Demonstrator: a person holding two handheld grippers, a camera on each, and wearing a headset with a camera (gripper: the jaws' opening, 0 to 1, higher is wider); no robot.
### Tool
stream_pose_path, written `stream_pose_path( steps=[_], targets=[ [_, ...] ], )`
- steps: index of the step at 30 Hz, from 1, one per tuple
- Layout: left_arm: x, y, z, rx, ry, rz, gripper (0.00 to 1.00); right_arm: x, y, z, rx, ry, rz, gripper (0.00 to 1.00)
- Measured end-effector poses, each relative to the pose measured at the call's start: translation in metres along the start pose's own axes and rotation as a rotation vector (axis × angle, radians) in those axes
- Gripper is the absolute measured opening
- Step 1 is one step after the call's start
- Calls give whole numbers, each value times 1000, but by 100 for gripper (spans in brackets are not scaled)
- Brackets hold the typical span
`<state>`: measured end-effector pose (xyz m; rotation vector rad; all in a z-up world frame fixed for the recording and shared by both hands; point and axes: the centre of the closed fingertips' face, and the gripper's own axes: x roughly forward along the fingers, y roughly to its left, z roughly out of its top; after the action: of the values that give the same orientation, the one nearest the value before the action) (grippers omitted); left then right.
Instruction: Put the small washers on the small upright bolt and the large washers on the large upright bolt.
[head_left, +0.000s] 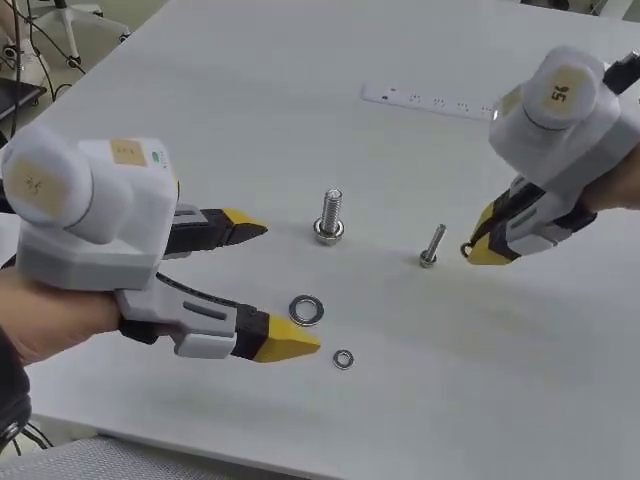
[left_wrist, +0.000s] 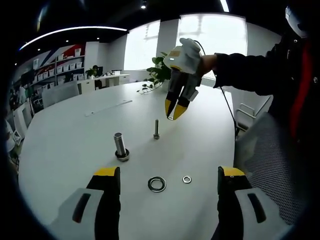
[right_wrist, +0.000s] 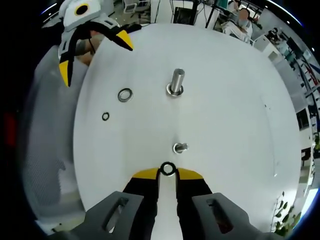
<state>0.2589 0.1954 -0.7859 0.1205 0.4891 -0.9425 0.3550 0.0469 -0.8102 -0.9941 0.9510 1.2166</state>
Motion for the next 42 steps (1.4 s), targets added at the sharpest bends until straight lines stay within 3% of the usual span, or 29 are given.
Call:
stream_pose_path(
  steps=[12, 42],
  targets=[
    [2, -2, -1, 2, 6, -8, 80, -2, -19, 19, -38, -8, -17, 14],
    [7, -2, -7, -8, 27, -22, 79, 12, -16, 23, -65, 22, 31, 14]
  ],
)
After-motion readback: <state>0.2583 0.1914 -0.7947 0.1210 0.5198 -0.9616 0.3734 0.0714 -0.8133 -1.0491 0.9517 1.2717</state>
